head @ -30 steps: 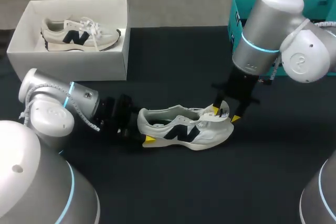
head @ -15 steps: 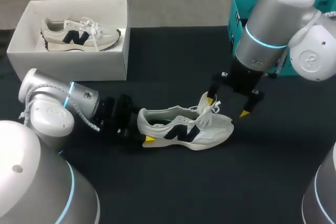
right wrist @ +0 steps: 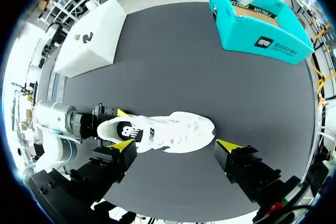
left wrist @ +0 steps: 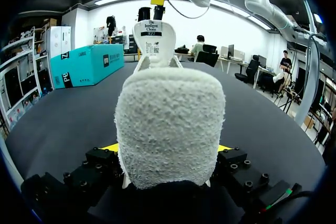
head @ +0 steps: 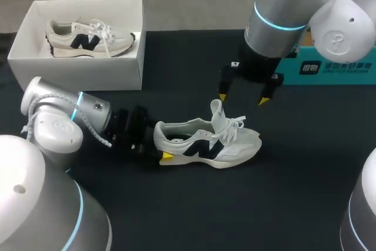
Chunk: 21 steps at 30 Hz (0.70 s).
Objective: Take the shoe out of the shoebox, open the shoe tongue, remove and reinsert the insole, then place the shoe into the shoebox
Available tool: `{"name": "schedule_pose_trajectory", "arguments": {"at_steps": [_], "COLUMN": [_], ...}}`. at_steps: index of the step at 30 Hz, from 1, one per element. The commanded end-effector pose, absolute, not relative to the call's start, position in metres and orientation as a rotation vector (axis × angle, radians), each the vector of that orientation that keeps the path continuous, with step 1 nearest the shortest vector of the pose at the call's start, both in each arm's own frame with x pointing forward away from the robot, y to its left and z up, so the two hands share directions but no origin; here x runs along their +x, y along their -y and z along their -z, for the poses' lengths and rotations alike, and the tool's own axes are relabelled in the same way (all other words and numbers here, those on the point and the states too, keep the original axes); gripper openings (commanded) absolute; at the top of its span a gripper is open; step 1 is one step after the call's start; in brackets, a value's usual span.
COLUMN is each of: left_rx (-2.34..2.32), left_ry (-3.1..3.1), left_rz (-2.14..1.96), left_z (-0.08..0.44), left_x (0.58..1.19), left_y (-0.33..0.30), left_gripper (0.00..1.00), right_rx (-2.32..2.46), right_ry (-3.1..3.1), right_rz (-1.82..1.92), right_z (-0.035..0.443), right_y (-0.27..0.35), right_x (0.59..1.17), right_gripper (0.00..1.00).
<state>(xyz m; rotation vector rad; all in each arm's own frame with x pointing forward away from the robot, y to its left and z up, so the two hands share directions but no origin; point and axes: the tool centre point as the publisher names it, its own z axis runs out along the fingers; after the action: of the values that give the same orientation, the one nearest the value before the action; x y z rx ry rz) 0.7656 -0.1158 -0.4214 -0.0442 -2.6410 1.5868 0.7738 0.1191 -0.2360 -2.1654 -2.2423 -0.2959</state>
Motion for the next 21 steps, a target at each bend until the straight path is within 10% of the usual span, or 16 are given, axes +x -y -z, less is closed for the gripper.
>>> {"name": "schedule_pose_trajectory", "arguments": {"at_steps": [1, 21], "left_rx": [-0.042, -0.042], "left_ry": [2.643, 2.643], "left_rz": [-1.585, -1.585], "left_z": [0.425, 0.425], "left_x": [0.766, 0.766], "left_y": [0.117, 0.117], "left_gripper": [0.00, 0.00], "right_rx": [-1.688, -1.035], "right_ry": [2.686, 3.026], "right_rz": [0.334, 0.361], "right_z": [0.222, 0.225], "right_y": [-0.138, -0.153], "right_x": [0.775, 0.756], "right_gripper": [1.00, 1.00]}}
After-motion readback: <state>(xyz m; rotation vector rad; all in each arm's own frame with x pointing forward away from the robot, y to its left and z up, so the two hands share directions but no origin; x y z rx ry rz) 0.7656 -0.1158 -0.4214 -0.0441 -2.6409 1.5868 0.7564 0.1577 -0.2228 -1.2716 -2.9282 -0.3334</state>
